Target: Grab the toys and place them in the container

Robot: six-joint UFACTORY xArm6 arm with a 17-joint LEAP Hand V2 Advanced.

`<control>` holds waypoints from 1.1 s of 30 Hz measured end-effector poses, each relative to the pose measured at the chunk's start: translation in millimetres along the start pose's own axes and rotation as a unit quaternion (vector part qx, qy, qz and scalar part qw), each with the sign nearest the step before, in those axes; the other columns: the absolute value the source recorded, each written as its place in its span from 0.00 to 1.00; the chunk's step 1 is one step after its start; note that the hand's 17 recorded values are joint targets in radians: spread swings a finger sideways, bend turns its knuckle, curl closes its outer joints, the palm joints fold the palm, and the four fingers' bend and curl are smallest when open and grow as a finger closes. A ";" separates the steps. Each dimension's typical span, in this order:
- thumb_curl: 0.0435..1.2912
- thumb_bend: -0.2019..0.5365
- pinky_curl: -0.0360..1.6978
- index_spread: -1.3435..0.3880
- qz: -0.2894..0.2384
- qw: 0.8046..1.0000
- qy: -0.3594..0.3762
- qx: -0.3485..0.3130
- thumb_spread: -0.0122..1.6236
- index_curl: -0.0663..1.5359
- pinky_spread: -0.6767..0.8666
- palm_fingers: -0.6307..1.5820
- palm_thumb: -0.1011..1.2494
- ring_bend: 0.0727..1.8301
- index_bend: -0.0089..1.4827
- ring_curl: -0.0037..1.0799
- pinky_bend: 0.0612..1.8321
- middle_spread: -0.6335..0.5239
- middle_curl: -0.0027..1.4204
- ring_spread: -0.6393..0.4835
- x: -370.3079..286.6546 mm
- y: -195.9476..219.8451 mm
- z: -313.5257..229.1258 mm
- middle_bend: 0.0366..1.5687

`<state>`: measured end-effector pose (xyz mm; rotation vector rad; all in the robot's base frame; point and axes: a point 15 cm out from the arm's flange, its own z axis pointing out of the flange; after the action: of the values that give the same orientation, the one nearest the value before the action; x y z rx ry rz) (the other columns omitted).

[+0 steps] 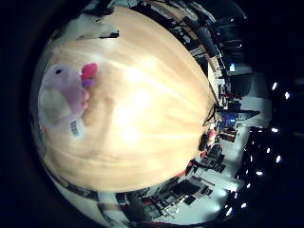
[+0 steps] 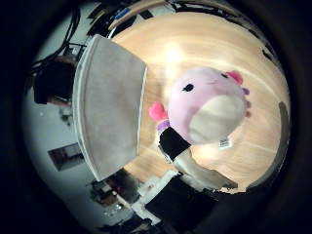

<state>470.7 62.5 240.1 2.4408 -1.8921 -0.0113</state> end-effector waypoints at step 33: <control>0.28 0.53 0.13 0.51 0.012 0.998 -0.025 -0.055 0.65 0.23 0.12 0.80 0.81 0.64 0.22 0.39 0.72 0.23 0.39 0.24 -5.5 3.3 50.3 0.44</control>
<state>464.2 65.1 189.9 2.3669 -1.8852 -0.1719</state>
